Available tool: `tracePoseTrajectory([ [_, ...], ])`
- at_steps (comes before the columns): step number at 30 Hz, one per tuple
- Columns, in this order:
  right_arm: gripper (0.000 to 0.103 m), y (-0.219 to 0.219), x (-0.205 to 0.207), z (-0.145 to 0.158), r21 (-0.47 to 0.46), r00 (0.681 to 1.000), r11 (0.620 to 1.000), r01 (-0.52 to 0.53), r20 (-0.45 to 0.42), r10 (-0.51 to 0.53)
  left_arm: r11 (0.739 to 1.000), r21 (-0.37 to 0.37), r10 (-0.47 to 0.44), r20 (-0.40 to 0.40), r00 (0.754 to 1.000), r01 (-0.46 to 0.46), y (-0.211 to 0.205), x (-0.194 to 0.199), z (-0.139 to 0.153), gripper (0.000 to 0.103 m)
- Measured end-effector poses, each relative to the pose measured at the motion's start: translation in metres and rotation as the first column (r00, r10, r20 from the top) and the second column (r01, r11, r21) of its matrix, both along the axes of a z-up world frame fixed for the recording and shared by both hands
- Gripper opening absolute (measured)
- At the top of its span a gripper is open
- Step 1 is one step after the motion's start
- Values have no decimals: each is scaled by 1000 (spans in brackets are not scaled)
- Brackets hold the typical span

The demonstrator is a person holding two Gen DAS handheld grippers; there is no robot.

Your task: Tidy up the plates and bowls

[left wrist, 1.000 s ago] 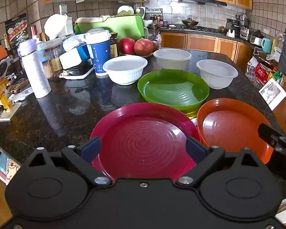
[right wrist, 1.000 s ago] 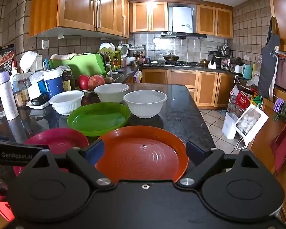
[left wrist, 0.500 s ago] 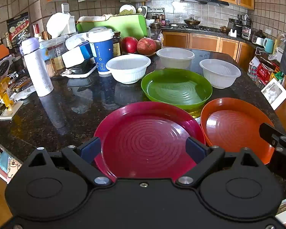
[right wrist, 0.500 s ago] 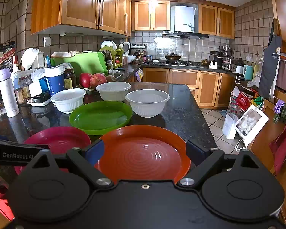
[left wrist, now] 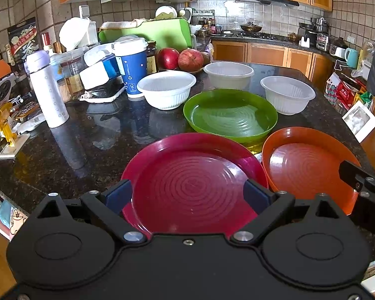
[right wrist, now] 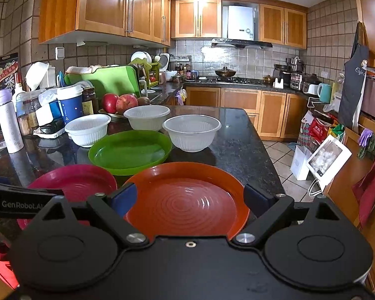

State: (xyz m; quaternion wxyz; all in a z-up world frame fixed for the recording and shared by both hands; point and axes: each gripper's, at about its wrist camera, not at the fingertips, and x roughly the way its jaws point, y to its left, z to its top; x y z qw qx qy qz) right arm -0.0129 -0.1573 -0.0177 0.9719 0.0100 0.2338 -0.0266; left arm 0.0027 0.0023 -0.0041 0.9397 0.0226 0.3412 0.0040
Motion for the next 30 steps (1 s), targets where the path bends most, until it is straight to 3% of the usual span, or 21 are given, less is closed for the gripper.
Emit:
tracePoseTrajectory([
  [30,96,-3,9,-6,-8,998,1000,27,-56,-28,1000,9,-1,10,1000,1,-3,-2,0,95],
])
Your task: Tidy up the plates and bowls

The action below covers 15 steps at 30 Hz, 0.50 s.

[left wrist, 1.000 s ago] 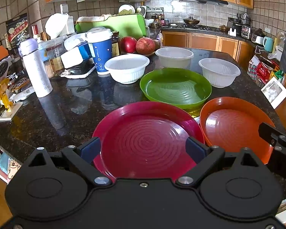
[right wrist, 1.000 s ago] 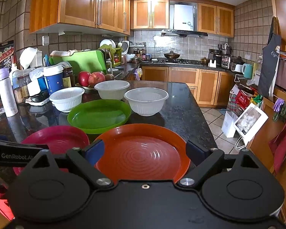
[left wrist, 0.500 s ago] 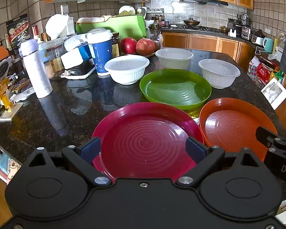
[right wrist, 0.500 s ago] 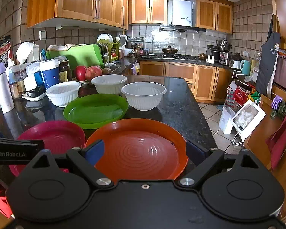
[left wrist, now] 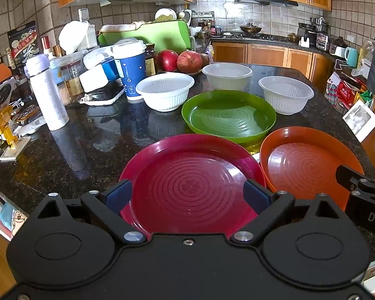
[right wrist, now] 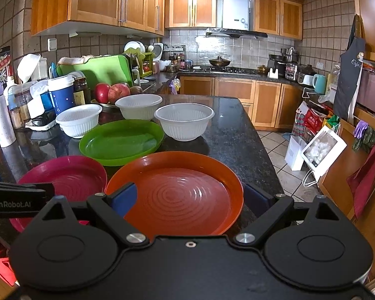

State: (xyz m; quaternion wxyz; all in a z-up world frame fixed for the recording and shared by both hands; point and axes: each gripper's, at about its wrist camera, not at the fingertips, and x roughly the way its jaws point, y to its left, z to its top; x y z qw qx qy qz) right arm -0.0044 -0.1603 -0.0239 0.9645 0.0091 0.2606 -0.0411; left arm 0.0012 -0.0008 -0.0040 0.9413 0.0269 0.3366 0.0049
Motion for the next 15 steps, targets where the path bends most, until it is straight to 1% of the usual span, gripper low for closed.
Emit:
tracePoseTrajectory([
  [15,96,-1,1,-1,3,1000,1000,-2,10,2,1000,3,2,2,1000,-2,-6,-1,2,95],
])
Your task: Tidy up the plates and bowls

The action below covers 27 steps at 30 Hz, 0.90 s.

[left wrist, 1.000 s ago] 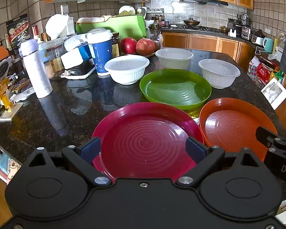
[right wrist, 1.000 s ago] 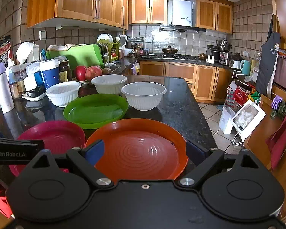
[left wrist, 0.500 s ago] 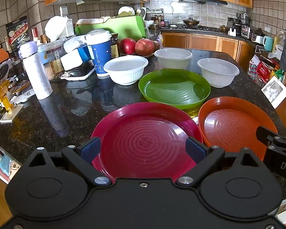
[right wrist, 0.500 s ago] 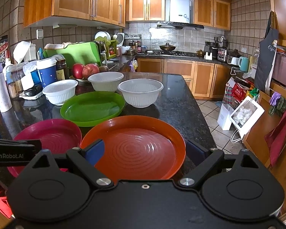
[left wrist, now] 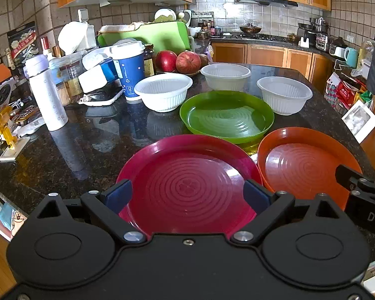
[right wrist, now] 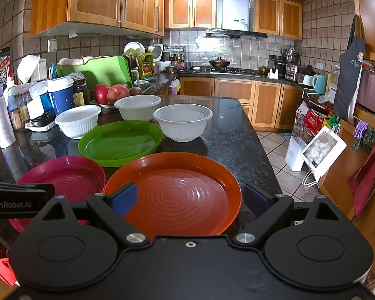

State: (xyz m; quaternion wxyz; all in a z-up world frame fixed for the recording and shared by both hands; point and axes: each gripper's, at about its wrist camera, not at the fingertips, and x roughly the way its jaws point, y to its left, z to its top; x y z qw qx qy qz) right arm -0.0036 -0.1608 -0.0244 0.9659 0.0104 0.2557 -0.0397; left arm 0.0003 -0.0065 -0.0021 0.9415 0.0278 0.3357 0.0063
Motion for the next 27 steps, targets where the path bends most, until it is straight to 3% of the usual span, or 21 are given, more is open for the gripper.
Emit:
tracePoseTrajectory([
  [11,96,-1,-7,5,-10,994,1000,-14,109,15,999,-29,21,53,998,-20,3,-3,3,88],
  [18,97,-5,-16,11,-31,966,999,38,256,-29,999,-36,27,131,991,-22,3,-10,10,88],
  [27,96,-2,-24,24,-71,922,997,12,388,16,999,-20,33,188,982,-30,5,-17,20,88],
])
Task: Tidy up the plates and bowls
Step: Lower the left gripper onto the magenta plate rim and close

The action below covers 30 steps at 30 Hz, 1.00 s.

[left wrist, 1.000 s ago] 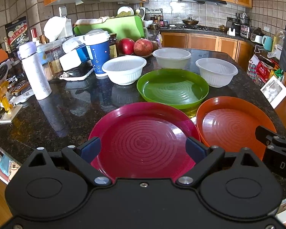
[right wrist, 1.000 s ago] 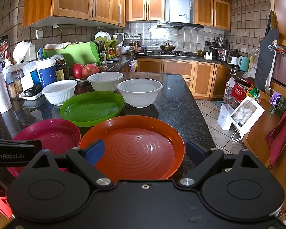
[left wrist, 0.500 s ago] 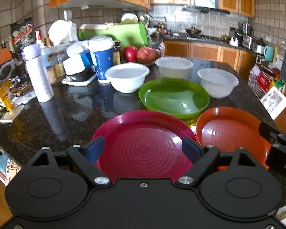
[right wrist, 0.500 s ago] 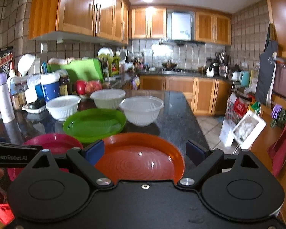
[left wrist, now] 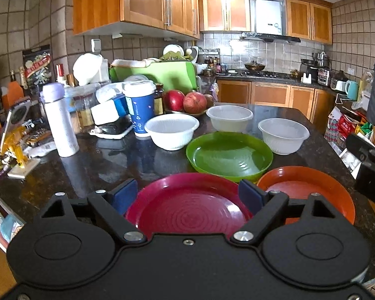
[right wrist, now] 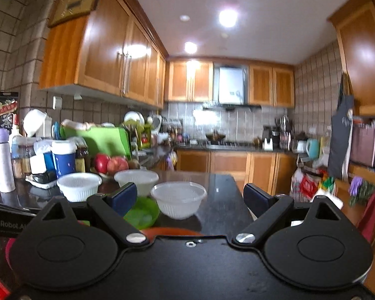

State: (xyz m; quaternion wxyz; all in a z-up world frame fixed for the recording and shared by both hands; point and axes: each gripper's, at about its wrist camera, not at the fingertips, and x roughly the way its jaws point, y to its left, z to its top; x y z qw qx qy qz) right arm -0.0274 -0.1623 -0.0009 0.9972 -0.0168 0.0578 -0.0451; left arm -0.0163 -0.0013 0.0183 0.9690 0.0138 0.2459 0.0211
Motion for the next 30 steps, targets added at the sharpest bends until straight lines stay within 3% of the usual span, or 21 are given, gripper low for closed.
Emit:
tracePoseTrajectory([
  [5,96,9,-8,3,-58,995,998,-27,99,32,1000,-26,17,-25,1000,-18,11,2,-2,88],
  [7,96,12,-7,6,-65,994,997,-35,101,42,999,-43,23,-36,999,-24,18,3,-4,88],
  [12,92,14,2,6,21,989,989,-147,8,147,1000,-20,-6,-81,997,4,32,16,-11,81],
  [16,88,27,4,-1,19,988,988,-151,-30,151,999,14,-50,-114,992,52,42,24,-16,77],
  [21,66,49,8,-9,5,975,983,-182,-130,181,994,24,-104,-141,985,109,58,33,-20,74],
  [26,51,63,15,-21,92,938,977,-194,-275,212,978,33,-196,-179,964,205,74,45,-23,74],
  [30,45,73,17,-28,141,918,978,-156,-345,196,967,34,-240,-202,949,252,86,52,-27,74],
])
